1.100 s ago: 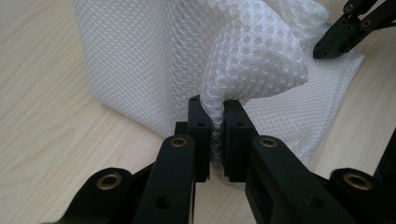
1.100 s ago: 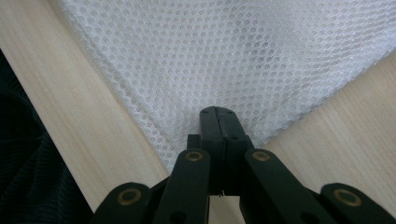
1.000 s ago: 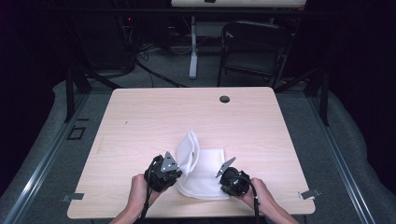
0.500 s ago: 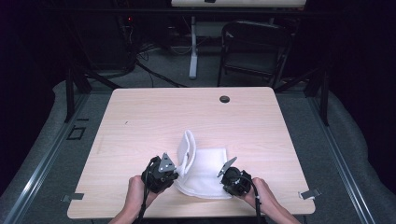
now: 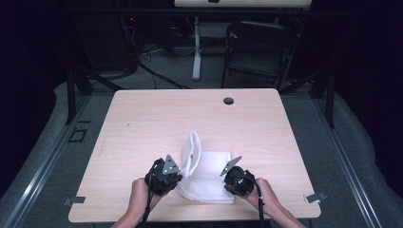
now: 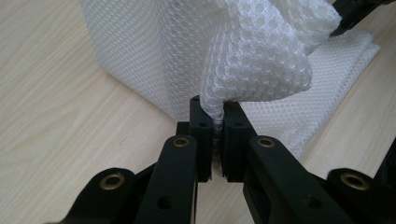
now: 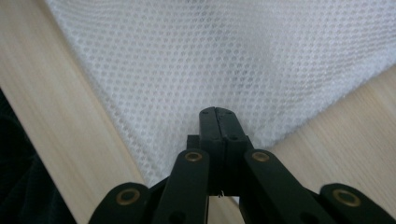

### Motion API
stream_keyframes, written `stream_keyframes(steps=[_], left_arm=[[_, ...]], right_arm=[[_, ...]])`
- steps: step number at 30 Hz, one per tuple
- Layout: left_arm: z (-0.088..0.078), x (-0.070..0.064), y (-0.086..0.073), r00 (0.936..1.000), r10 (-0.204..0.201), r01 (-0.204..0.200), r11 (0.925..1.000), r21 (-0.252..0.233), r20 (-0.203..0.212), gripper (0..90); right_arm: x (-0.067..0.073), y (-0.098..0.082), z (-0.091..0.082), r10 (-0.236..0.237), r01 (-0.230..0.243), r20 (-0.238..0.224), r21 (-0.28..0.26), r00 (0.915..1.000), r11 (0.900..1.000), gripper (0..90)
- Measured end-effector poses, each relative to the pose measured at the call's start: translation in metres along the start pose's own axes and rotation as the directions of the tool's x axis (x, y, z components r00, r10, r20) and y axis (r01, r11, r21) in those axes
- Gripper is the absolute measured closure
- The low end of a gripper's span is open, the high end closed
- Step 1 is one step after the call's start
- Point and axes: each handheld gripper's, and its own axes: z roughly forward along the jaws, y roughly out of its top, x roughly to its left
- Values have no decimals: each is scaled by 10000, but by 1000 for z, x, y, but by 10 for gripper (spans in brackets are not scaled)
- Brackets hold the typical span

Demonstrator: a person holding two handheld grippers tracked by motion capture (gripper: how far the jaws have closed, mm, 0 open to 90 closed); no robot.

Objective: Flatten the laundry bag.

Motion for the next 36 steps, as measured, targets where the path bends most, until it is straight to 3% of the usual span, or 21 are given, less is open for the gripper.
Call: stream_keyframes(steps=[3, 12, 22, 36], left_arm=[[0, -1, -1, 10000, -13, 13, 10000, 19, -49, 852], [-2, 4, -3, 9999, -150, 151, 9997, 206, -37, 837], [0, 12, -11, 9991, -371, 357, 9972, 652, 212, 837], [9, 7, -12, 9969, -458, 396, 9948, 936, 646, 843]], right_arm=[[3, 7, 9, -139, 139, -28, 53, 9999, 9999, 900], [5, 7, 10, -228, 225, 132, 208, 9997, 9995, 900], [-2, 3, 7, -206, 194, 311, 395, 9993, 9990, 900], [-16, -6, 2, 74, -88, 263, 544, 9996, 9985, 900]])
